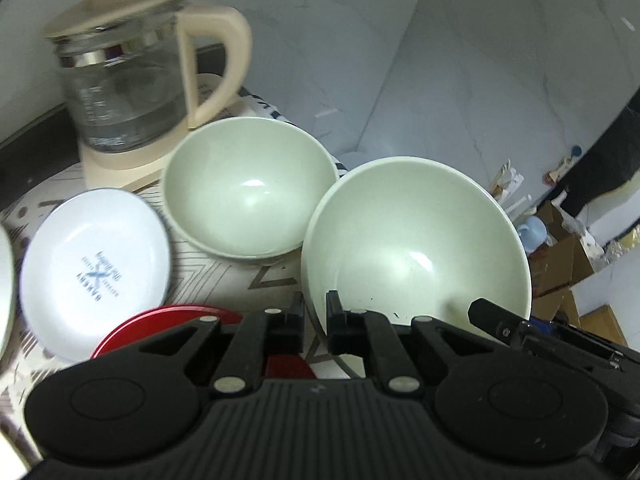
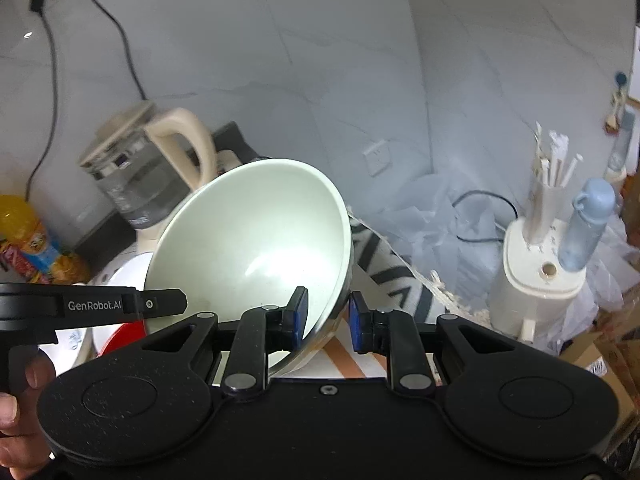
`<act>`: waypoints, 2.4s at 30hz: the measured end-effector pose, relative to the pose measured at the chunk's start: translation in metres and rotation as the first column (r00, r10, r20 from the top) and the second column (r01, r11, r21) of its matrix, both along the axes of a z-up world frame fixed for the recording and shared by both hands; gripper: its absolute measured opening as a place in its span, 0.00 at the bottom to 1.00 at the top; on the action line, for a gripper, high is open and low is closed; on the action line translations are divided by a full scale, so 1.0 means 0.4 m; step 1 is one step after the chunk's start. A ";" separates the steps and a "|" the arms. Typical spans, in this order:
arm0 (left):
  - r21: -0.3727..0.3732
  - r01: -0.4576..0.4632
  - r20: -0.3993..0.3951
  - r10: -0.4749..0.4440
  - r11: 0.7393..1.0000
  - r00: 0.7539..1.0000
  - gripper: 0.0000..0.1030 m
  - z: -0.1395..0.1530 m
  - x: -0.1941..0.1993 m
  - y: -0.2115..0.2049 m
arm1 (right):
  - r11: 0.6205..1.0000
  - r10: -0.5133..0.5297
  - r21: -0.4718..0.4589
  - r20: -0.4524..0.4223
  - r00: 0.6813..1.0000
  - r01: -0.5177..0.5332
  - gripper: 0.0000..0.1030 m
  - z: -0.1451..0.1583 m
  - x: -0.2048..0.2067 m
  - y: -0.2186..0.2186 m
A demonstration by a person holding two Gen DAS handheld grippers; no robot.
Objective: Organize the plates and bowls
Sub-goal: 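Lift the large pale green bowl and carry it over the red bowl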
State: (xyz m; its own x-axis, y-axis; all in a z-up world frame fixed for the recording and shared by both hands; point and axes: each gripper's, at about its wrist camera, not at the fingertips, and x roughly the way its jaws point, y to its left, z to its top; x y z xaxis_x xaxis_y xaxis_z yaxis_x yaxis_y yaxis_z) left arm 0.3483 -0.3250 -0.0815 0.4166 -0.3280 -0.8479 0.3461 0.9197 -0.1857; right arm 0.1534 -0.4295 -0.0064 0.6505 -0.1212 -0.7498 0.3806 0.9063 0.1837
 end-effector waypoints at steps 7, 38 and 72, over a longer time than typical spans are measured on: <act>-0.018 -0.063 0.030 0.063 0.998 0.998 0.08 0.040 -0.035 0.040 | 0.998 0.057 -0.001 0.028 0.998 -0.057 0.21 0.025 -0.002 0.030; 0.015 -0.276 -0.001 0.276 0.961 0.961 0.08 0.057 -0.139 0.247 | 0.965 0.261 0.039 0.002 0.965 -0.261 0.21 0.014 0.018 0.191; 0.060 -0.328 -0.114 0.333 0.943 0.936 0.11 -0.037 -0.162 0.317 | 0.925 0.372 -0.028 -0.133 0.919 -0.379 0.19 -0.066 0.048 0.269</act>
